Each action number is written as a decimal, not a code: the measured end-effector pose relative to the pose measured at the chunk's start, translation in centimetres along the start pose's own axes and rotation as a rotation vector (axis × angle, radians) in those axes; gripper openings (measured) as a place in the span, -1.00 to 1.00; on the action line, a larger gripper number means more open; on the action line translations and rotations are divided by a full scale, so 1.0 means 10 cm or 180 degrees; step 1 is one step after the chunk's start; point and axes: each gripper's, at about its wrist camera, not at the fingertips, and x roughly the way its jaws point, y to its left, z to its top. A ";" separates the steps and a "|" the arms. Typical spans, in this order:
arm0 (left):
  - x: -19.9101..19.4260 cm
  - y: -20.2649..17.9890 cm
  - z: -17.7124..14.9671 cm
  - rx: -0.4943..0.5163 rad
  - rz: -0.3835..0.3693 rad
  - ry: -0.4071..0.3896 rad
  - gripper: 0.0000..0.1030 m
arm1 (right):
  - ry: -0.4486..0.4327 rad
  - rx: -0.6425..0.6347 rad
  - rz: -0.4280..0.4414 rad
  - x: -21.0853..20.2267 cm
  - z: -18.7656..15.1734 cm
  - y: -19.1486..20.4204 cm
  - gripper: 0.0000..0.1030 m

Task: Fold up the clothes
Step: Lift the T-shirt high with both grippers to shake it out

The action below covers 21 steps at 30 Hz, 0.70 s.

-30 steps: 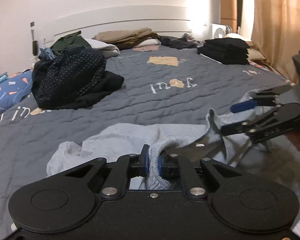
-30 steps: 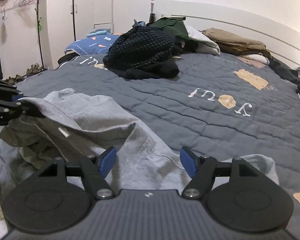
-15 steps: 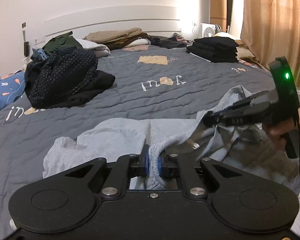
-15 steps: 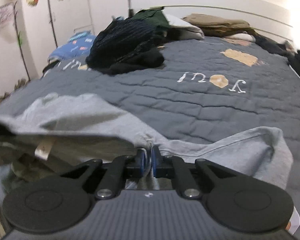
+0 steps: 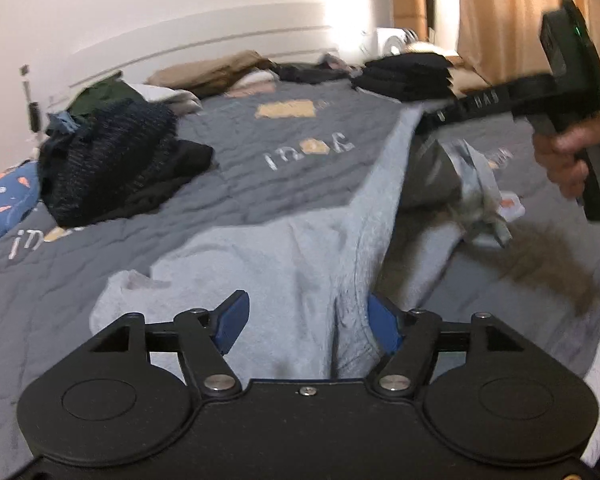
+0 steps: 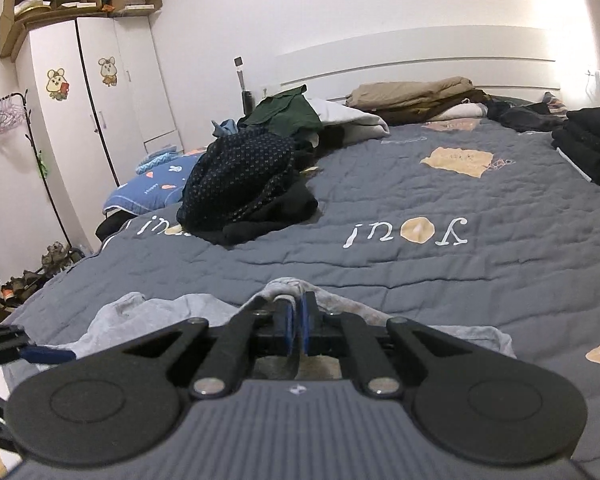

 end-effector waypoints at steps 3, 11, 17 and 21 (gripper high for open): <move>0.06 -0.13 -0.03 0.0199 -0.0091 0.0098 0.26 | 0.0025 -0.0016 0.0007 0.00 -0.02 0.01 -0.91; 0.17 -0.42 -0.21 0.0771 -0.0169 0.0350 0.26 | 0.0046 -0.0016 0.0010 -0.01 -0.04 0.01 -0.91; 0.33 -0.47 -0.33 0.1021 0.0023 0.0550 -0.57 | 0.0034 -0.0004 -0.0012 -0.02 -0.03 -0.01 -0.91; 0.24 -0.24 -0.23 0.0639 -0.0025 0.0450 -0.84 | -0.0010 0.0046 -0.0047 -0.04 -0.01 -0.04 -0.91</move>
